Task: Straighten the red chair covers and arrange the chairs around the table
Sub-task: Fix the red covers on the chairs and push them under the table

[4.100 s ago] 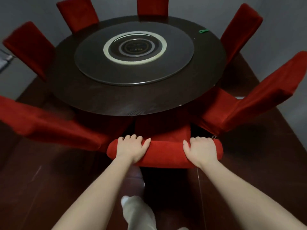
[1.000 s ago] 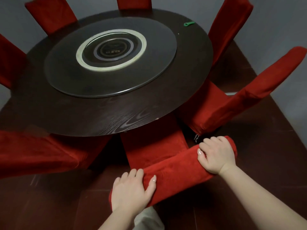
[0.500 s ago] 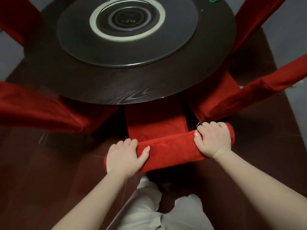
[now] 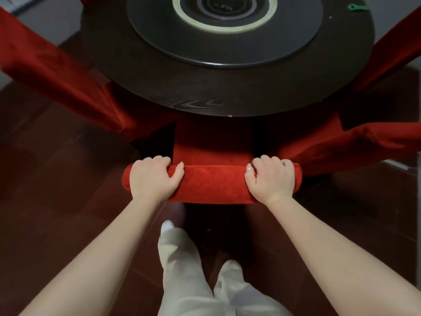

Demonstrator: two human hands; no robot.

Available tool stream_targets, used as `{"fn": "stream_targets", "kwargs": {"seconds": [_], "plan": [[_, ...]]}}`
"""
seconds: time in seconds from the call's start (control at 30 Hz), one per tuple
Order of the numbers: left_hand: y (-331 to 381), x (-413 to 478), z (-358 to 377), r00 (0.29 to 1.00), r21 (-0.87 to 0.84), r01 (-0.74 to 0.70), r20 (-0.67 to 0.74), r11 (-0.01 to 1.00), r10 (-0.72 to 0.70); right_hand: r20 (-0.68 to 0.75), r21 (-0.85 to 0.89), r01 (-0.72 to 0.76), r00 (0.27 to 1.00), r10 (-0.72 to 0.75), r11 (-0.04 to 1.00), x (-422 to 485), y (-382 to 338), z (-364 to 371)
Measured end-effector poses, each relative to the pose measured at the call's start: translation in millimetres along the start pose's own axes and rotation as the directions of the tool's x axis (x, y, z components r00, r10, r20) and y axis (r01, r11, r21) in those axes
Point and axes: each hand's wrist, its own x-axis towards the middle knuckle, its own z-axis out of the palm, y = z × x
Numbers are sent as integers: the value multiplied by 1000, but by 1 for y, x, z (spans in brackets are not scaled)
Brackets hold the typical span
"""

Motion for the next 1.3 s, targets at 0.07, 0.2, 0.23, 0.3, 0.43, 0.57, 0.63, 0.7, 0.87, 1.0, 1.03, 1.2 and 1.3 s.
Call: {"fn": "stream_targets", "kwargs": {"seconds": [0.07, 0.2, 0.23, 0.3, 0.43, 0.57, 0.63, 0.7, 0.87, 1.0, 1.03, 1.2, 1.3], "plan": [[4, 4, 0, 1000, 7, 4, -18, 1000, -3, -6, 14, 2, 1000, -2, 1000, 3, 4, -1], [9, 12, 2, 1000, 12, -6, -29, 1000, 7, -49, 17, 12, 999, -12, 1000, 12, 14, 3], [10, 13, 3, 1000, 5, -3, -27, 1000, 3, -68, 20, 19, 998, -18, 1000, 12, 16, 4], [10, 13, 3, 1000, -4, 2, -18, 1000, -2, -98, 30, 35, 995, -32, 999, 13, 17, 7], [10, 14, 0, 1000, -13, -17, 4, 1000, 17, -130, 17, 14, 991, -11, 1000, 11, 15, 9], [7, 11, -3, 997, -22, -42, 58, 999, 43, -40, -41, -41, 998, 40, 998, 8, 10, 3], [6, 8, -5, 994, -31, -39, 100, 999, 42, 34, -64, -61, 997, 63, 996, 6, 6, -5], [4, 7, -7, 986, -32, -40, 158, 999, 45, 117, -83, -70, 990, 80, 994, 4, 2, -13], [2, 39, -16, 944, -84, -116, 302, 990, 136, 158, 54, -138, 979, 128, 989, -11, 11, -48], [53, 83, -39, 923, -126, -265, 252, 956, 290, 92, 127, -188, 980, 178, 974, -36, 47, -89], [73, 91, -45, 912, -136, -311, 238, 941, 335, 84, 117, -198, 978, 189, 973, -42, 58, -99], [192, 108, -78, 822, -185, -518, 161, 835, 546, 70, 107, -282, 959, 275, 954, -66, 131, -132], [260, 109, -87, 787, -221, -568, 135, 793, 602, 80, 89, -291, 955, 284, 953, -75, 185, -139]]}}
